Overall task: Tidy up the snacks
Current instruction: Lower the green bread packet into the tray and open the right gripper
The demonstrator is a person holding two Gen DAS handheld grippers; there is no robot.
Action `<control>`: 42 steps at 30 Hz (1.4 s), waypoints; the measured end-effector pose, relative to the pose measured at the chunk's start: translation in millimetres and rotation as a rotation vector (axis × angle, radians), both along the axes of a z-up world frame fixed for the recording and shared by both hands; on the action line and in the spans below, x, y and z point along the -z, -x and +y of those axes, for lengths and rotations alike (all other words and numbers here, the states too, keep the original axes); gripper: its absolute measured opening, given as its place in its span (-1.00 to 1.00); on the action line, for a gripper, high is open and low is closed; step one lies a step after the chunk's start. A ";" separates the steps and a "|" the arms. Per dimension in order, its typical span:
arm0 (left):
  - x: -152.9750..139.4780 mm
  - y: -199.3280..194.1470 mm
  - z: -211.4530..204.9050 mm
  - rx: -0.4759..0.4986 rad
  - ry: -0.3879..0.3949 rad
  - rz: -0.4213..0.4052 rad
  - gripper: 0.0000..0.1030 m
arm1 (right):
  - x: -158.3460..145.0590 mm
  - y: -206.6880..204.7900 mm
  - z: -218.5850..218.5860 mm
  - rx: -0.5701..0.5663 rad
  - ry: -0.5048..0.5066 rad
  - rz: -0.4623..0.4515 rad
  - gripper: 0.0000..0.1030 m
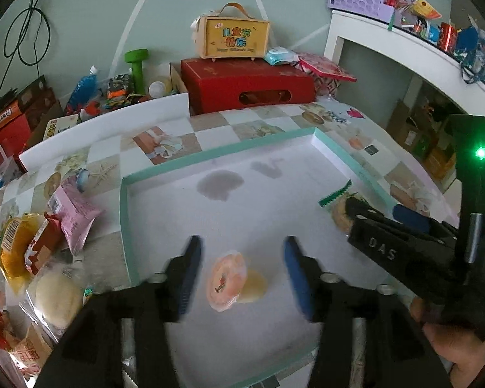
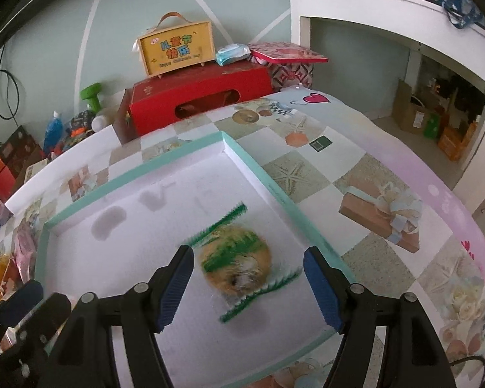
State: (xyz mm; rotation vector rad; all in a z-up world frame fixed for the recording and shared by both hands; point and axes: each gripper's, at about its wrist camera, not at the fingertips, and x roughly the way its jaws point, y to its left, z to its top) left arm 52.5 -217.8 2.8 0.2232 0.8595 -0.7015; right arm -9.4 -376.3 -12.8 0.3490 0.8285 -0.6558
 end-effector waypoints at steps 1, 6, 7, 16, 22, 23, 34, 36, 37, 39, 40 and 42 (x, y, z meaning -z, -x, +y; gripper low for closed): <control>-1.1 0.3 3.1 -0.006 0.006 0.001 0.32 | -0.5 -0.6 1.5 -0.001 0.007 0.004 0.44; -0.9 -1.6 18.3 -0.045 0.001 0.014 0.32 | -1.9 -3.8 8.8 -0.011 0.014 0.006 0.44; -0.9 -2.3 22.3 -0.056 0.000 0.017 0.34 | -2.6 -4.6 10.8 -0.016 0.017 0.005 0.44; -2.6 -15.2 67.9 -0.177 0.003 -0.037 0.83 | -6.3 -5.7 22.2 0.015 0.021 -0.041 0.85; 4.1 -26.9 87.1 -0.205 0.038 0.012 0.88 | -6.4 -16.5 42.9 -0.022 0.067 -0.050 1.00; 4.9 -28.0 88.3 -0.208 0.028 0.006 0.88 | -6.1 -18.4 45.7 -0.031 0.066 -0.055 1.00; 9.5 -43.0 115.0 -0.262 0.016 0.016 0.89 | -5.6 -22.8 66.8 -0.031 0.015 -0.169 1.00; 6.0 -43.4 123.6 -0.284 0.005 0.003 0.89 | -11.2 -21.6 70.1 -0.018 0.028 -0.180 1.00; 3.9 -43.9 127.8 -0.297 0.000 -0.007 0.89 | -14.8 -20.6 72.5 -0.017 0.027 -0.189 1.00; -1.3 -44.9 140.8 -0.340 -0.012 -0.032 0.89 | -20.4 -19.6 76.1 -0.022 0.015 -0.210 1.00; -4.0 -45.1 150.7 -0.369 -0.010 -0.038 0.89 | -22.8 -20.0 78.8 -0.026 0.007 -0.212 1.00; -8.1 -46.4 167.4 -0.409 0.007 -0.039 0.89 | -26.2 -21.1 85.5 -0.035 -0.010 -0.213 1.00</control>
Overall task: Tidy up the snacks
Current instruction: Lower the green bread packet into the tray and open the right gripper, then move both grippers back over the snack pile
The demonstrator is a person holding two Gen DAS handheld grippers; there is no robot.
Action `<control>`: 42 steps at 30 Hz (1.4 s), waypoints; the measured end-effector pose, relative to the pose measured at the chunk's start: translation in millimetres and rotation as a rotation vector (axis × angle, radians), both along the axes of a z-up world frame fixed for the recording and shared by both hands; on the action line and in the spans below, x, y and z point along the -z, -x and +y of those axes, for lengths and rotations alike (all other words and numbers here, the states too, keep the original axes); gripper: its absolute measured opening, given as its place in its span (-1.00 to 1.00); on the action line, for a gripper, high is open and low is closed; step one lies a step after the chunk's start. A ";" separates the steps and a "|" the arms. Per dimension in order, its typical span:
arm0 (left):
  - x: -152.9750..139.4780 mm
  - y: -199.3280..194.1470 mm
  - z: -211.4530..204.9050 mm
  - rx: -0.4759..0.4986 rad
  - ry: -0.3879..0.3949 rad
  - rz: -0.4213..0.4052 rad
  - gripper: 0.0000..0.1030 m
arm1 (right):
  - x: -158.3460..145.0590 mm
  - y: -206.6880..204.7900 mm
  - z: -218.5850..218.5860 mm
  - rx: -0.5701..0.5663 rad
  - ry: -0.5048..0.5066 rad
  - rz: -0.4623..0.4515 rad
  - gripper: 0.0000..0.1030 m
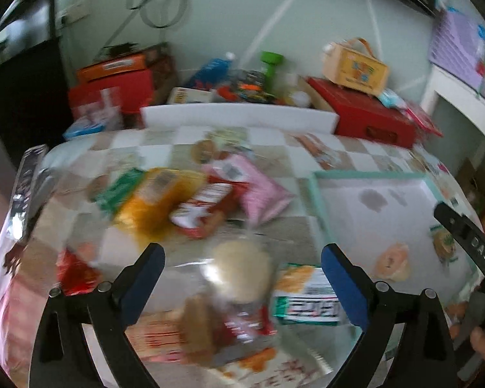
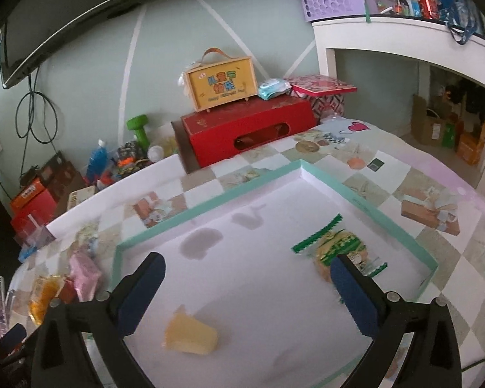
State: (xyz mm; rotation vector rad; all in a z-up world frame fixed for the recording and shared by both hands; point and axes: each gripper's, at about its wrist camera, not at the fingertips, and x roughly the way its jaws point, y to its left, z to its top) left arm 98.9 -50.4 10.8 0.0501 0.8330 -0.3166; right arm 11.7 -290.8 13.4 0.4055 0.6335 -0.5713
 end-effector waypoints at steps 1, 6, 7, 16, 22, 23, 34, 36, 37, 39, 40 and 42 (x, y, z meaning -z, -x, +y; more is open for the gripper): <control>-2.5 -0.1 11.9 -0.031 0.012 -0.006 0.89 | -1.2 -0.7 3.3 -0.007 -0.010 0.001 1.00; -6.4 0.5 56.5 -0.141 0.027 -0.016 0.89 | -6.2 -3.2 20.3 -0.069 -0.023 0.001 1.00; -6.5 1.1 68.2 -0.172 0.034 -0.015 0.89 | -7.9 -3.4 24.5 -0.084 -0.012 0.005 1.00; -0.1 5.5 115.4 -0.322 0.076 0.031 0.89 | -11.0 -3.8 56.0 -0.250 0.027 0.045 1.00; 8.1 7.5 116.2 -0.314 0.085 0.084 0.89 | 6.4 -17.6 103.2 -0.455 0.101 0.145 1.00; 8.2 7.8 116.9 -0.316 0.077 0.084 0.89 | 9.1 -18.1 108.6 -0.477 0.107 0.155 1.00; 19.1 16.8 125.2 -0.331 0.058 0.149 0.89 | 31.3 -16.4 163.5 -0.673 0.046 0.231 1.00; 20.4 19.4 122.1 -0.317 0.063 0.158 0.89 | 36.9 -13.7 174.0 -0.699 0.045 0.257 1.00; 20.7 20.4 120.7 -0.311 0.068 0.161 0.89 | 38.6 -12.6 177.8 -0.709 0.044 0.266 1.00; 23.6 22.2 115.7 -0.285 0.076 0.176 0.89 | 44.3 -9.8 186.1 -0.737 0.040 0.287 1.00; 24.9 22.8 113.9 -0.279 0.077 0.182 0.89 | 46.8 -8.9 189.2 -0.746 0.039 0.295 1.00; 27.7 23.9 109.7 -0.266 0.075 0.194 0.89 | 50.6 -7.9 195.3 -0.760 0.040 0.308 1.00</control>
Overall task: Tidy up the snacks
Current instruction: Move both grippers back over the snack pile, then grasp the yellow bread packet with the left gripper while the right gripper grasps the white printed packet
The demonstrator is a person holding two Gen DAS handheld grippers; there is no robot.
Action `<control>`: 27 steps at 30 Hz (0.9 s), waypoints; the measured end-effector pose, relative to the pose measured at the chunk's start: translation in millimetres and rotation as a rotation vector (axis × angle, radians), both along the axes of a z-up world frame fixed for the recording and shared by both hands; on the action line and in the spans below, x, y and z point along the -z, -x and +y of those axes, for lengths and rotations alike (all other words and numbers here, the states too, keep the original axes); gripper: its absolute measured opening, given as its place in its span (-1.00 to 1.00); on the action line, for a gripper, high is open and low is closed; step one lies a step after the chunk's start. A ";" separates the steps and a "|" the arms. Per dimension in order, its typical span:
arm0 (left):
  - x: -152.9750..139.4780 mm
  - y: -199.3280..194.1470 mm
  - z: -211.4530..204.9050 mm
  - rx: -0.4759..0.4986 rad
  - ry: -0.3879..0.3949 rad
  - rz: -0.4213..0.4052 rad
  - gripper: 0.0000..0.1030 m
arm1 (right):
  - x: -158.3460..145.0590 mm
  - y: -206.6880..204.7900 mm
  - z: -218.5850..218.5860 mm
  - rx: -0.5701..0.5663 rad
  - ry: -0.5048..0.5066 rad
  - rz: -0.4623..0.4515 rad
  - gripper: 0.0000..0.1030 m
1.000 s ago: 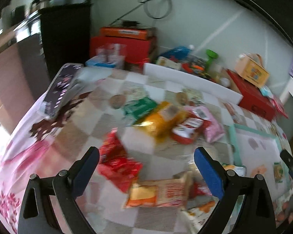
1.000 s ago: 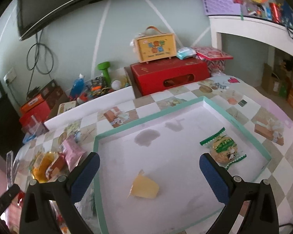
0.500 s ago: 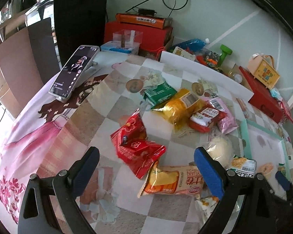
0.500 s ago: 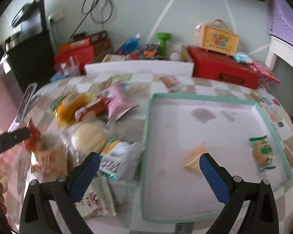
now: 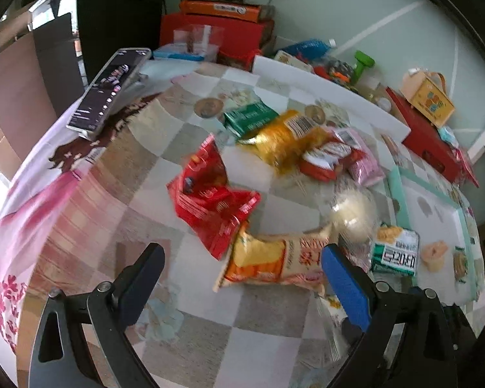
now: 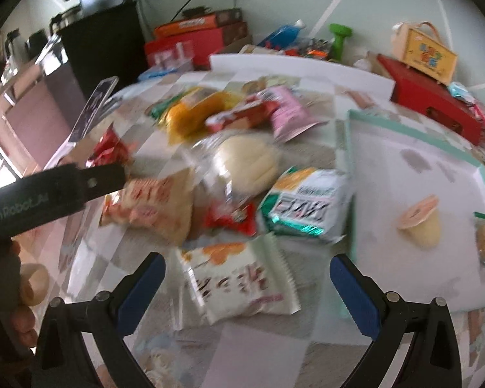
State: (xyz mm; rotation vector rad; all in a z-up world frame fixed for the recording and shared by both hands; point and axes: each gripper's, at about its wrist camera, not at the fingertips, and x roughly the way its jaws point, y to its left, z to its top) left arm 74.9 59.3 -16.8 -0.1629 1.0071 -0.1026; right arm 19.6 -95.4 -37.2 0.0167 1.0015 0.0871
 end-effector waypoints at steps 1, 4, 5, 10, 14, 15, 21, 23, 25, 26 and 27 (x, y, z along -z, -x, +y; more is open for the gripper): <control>0.6 0.2 -1.9 0.008 0.002 0.000 0.89 | 2.7 -0.1 3.6 -0.012 0.001 0.007 1.00; 4.4 -1.9 -6.7 0.027 0.017 0.011 0.89 | 10.3 -2.1 7.4 -0.021 0.003 0.031 1.00; 6.7 -2.8 -9.0 0.035 0.020 0.018 0.89 | 13.3 -3.3 6.9 -0.016 0.003 0.042 1.00; 16.7 -7.7 -21.8 0.075 0.019 0.044 0.89 | 21.6 -8.2 -0.8 0.009 -0.001 0.073 0.98; 25.3 -10.5 -30.6 0.094 -0.002 0.068 0.89 | 26.0 -9.5 1.0 -0.002 0.018 0.078 0.98; 26.9 -11.1 -31.4 0.092 -0.007 0.071 0.89 | 27.0 -9.4 1.3 -0.004 0.022 0.078 0.98; 38.8 -15.5 -30.3 0.073 -0.009 0.097 0.86 | 30.4 -8.4 5.6 -0.011 0.044 0.076 0.97; 38.3 -14.9 -30.0 0.078 0.003 0.092 0.74 | 28.6 -7.1 5.1 -0.013 0.044 0.070 0.89; 37.5 -14.5 -31.5 0.083 -0.006 0.085 0.70 | 27.2 -6.7 6.3 -0.017 0.044 0.061 0.74; 37.5 -13.9 -32.3 0.087 -0.005 0.084 0.68 | 26.5 -5.7 6.7 -0.018 0.043 0.058 0.71; 37.1 -13.8 -32.9 0.090 0.000 0.083 0.63 | 26.2 -5.4 7.1 -0.019 0.043 0.056 0.63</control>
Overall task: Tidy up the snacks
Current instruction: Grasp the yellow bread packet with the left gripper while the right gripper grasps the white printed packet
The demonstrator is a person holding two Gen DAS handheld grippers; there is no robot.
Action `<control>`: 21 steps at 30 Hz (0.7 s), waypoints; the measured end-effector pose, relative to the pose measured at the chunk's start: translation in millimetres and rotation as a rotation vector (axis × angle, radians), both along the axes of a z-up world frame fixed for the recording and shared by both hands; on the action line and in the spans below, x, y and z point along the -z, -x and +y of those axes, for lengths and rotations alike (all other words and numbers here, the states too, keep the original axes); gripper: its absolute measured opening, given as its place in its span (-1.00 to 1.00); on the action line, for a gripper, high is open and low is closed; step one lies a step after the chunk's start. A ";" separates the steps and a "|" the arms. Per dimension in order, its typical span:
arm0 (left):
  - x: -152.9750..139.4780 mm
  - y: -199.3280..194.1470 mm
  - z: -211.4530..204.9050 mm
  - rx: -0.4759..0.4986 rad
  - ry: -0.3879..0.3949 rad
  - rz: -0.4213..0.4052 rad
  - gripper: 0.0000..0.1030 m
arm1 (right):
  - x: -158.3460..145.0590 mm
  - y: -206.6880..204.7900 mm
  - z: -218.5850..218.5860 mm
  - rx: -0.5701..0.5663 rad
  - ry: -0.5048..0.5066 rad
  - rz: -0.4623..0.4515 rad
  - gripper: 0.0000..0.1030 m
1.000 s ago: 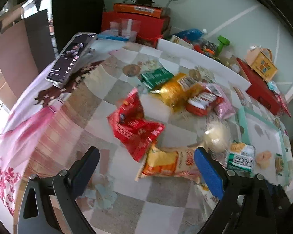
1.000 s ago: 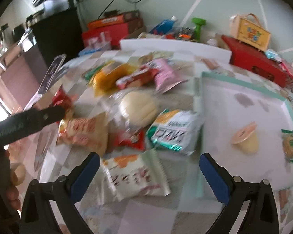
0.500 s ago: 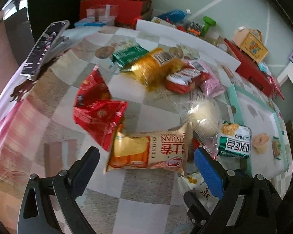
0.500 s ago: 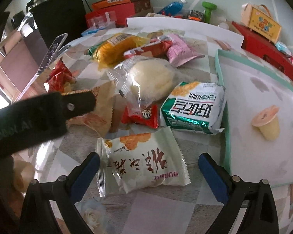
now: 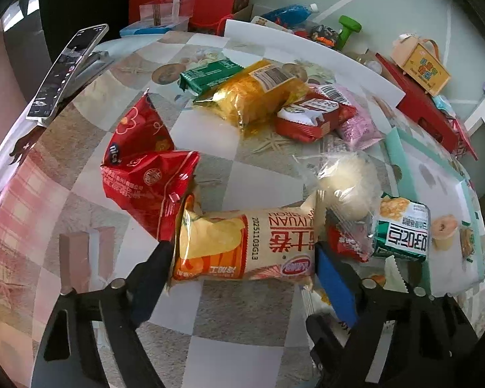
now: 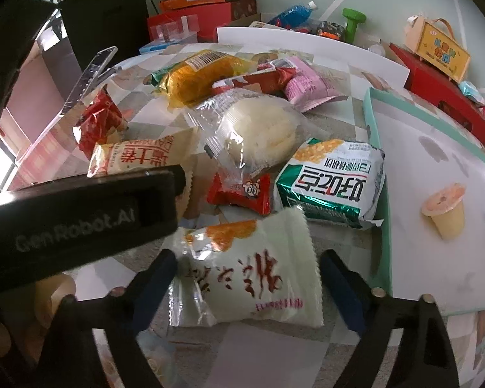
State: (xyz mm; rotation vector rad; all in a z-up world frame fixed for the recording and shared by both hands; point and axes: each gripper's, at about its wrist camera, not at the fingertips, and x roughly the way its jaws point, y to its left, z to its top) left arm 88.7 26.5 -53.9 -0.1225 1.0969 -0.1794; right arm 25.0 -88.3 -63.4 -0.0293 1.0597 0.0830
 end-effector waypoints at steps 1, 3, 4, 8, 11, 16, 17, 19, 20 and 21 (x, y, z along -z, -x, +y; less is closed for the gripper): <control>-0.5 0.1 -1.1 0.002 0.003 -0.003 0.60 | -0.8 -0.3 -0.1 -0.001 -0.001 -0.004 0.53; -1.7 0.7 -1.2 0.005 0.001 -0.006 0.56 | -2.7 0.4 -0.8 -0.002 -0.009 -0.008 0.44; -2.2 0.5 -1.3 0.005 0.001 -0.007 0.55 | -3.1 0.2 -1.6 -0.002 -0.013 -0.008 0.40; -3.9 -0.2 -0.8 0.006 0.006 -0.010 0.53 | -6.4 -0.5 -7.7 0.010 -0.032 -0.012 0.15; -5.3 1.3 0.2 0.006 0.008 -0.014 0.52 | -6.9 -1.5 -6.1 0.007 -0.028 -0.013 0.12; -9.8 4.8 3.8 0.002 0.014 -0.025 0.52 | -7.7 -1.8 -7.9 0.012 -0.047 -0.013 0.06; -10.7 5.2 4.4 -0.001 0.015 -0.027 0.52 | -7.9 -2.3 -7.5 0.014 -0.050 -0.014 0.05; -12.6 6.4 5.3 -0.001 0.018 -0.032 0.52 | -8.8 -2.5 -7.4 0.013 -0.054 -0.016 0.04; -13.7 6.9 6.0 -0.001 0.021 -0.035 0.52 | -9.1 -2.6 -7.1 0.014 -0.054 -0.017 0.04; -14.9 7.5 6.8 -0.002 0.024 -0.038 0.52 | -9.2 -2.0 -7.3 0.014 -0.055 -0.018 0.03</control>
